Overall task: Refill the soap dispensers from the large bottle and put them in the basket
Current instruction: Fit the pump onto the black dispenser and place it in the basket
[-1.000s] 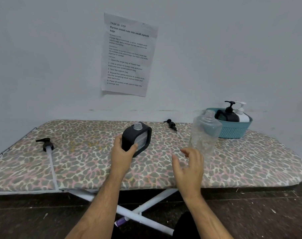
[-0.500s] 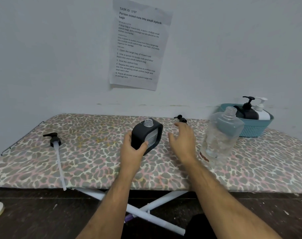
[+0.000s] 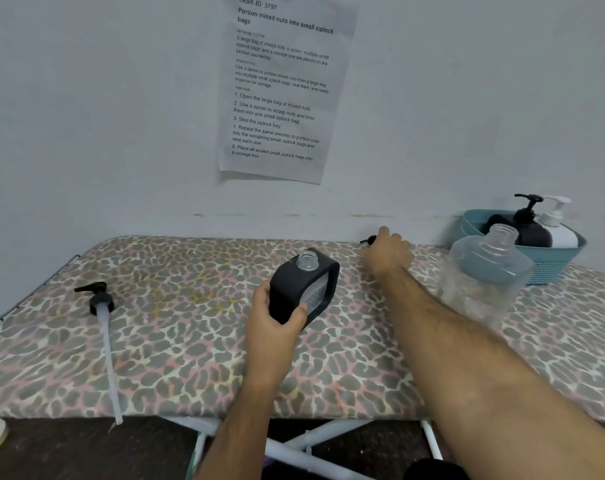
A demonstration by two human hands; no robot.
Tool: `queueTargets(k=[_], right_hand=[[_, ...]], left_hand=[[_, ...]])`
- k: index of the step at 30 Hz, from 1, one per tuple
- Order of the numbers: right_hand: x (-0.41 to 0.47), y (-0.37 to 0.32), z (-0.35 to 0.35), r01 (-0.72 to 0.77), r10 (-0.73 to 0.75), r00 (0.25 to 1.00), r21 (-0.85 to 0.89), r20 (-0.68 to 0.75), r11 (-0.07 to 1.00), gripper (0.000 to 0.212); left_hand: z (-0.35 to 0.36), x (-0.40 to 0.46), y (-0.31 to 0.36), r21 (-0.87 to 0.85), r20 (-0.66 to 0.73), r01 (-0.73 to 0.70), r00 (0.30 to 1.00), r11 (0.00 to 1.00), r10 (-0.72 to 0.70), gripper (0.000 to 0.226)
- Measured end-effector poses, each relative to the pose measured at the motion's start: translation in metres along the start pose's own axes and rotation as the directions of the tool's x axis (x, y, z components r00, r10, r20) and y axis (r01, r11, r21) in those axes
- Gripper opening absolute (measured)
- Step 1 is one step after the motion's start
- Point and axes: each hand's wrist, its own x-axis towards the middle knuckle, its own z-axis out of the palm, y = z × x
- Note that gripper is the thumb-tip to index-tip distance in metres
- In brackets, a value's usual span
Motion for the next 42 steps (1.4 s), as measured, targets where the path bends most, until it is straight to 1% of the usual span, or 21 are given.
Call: queueTargets(k=[2, 5, 8, 11, 12, 14, 16, 18, 20, 23, 25, 27, 30, 32, 34, 37, 39, 42], right_hand=[[0.007, 0.001, 0.003, -0.027, 0.027, 1.0, -0.032, 0.013, 0.999, 0.037], [0.012, 0.0, 0.008, -0.035, 0.039, 0.999, -0.111, 0.031, 0.993, 0.035], [0.012, -0.001, 0.01, -0.049, 0.055, 0.998, -0.166, 0.031, 0.985, 0.028], [0.009, -0.007, 0.005, -0.037, 0.041, 0.999, -0.157, 0.021, 0.987, 0.015], [0.007, -0.01, 0.003, -0.027, 0.03, 0.999, -0.134, 0.024, 0.991, 0.01], [0.001, -0.018, -0.002, 0.003, -0.002, 1.0, -0.059, 0.018, 0.998, 0.007], [-0.006, -0.028, -0.01, 0.056, -0.056, 0.998, 0.055, -0.009, 0.997, 0.013], [-0.016, -0.038, -0.023, 0.131, -0.119, 0.991, 0.226, -0.062, 0.965, 0.02], [-0.029, -0.046, -0.043, 0.215, -0.186, 0.976, 0.405, -0.11, 0.889, 0.025], [-0.051, -0.049, -0.073, 0.348, -0.275, 0.937, 0.565, -0.214, 0.748, 0.022], [-0.065, -0.047, -0.09, 0.39, -0.281, 0.921, 0.664, -0.271, 0.638, 0.017], [-0.077, -0.043, -0.104, 0.415, -0.27, 0.909, 0.723, -0.316, 0.552, 0.014], [-0.093, -0.04, -0.121, 0.427, -0.244, 0.903, 0.807, -0.354, 0.408, 0.015], [-0.102, -0.04, -0.127, 0.437, -0.232, 0.896, 0.848, -0.379, 0.3, 0.01], [-0.109, -0.042, -0.13, 0.434, -0.22, 0.894, 0.877, -0.391, 0.207, 0.01], [-0.115, -0.049, -0.126, 0.425, -0.221, 0.893, 0.896, -0.393, 0.125, 0.012], [-0.119, -0.055, -0.121, 0.416, -0.235, 0.891, 0.906, -0.389, 0.076, 0.014], [-0.126, -0.062, -0.11, 0.4, -0.264, 0.89, 0.915, -0.372, 0.059, 0.016]], left_hand=[[0.0, 0.001, -0.002, 0.004, -0.004, 0.0, 1.0, 1.0, 0.0, 0.043], [0.0, 0.002, -0.002, 0.007, -0.006, 0.002, 1.0, 1.0, -0.002, 0.042], [0.0, 0.002, -0.003, 0.007, -0.008, 0.004, 1.0, 1.0, -0.004, 0.042], [0.001, 0.002, -0.004, 0.002, -0.009, 0.005, 1.0, 1.0, -0.005, 0.041], [0.001, 0.002, -0.003, 0.0, -0.01, 0.007, 1.0, 1.0, -0.007, 0.041], [0.001, 0.001, -0.002, -0.001, -0.01, 0.003, 1.0, 1.0, -0.003, 0.041], [0.001, 0.001, -0.001, -0.002, -0.007, -0.001, 1.0, 1.0, 0.001, 0.04], [0.001, 0.0, 0.001, 0.001, 0.0, -0.008, 1.0, 1.0, 0.008, 0.041], [0.001, -0.001, 0.002, 0.011, 0.006, -0.014, 1.0, 1.0, 0.013, 0.041], [0.001, -0.001, 0.001, 0.016, 0.039, -0.004, 0.999, 1.0, 0.004, 0.043], [0.0, 0.002, -0.002, 0.028, 0.066, 0.012, 0.998, 1.0, -0.014, 0.055], [-0.001, 0.005, -0.004, 0.053, 0.088, 0.022, 0.996, 0.998, -0.027, 0.064], [-0.002, 0.007, -0.008, 0.089, 0.096, 0.04, 0.994, 0.995, -0.048, 0.07], [-0.002, 0.008, -0.01, 0.132, 0.081, 0.035, 0.996, 0.991, -0.046, 0.07], [-0.002, 0.01, -0.013, 0.179, 0.053, 0.015, 0.998, 0.984, -0.025, 0.066], [-0.001, 0.01, -0.013, 0.161, 0.039, 0.028, 0.999, 0.986, -0.035, 0.061], [-0.001, 0.009, -0.011, 0.134, 0.04, 0.053, 0.997, 0.99, -0.059, 0.061], [-0.001, 0.009, -0.012, 0.133, 0.034, 0.058, 0.997, 0.989, -0.063, 0.063]])
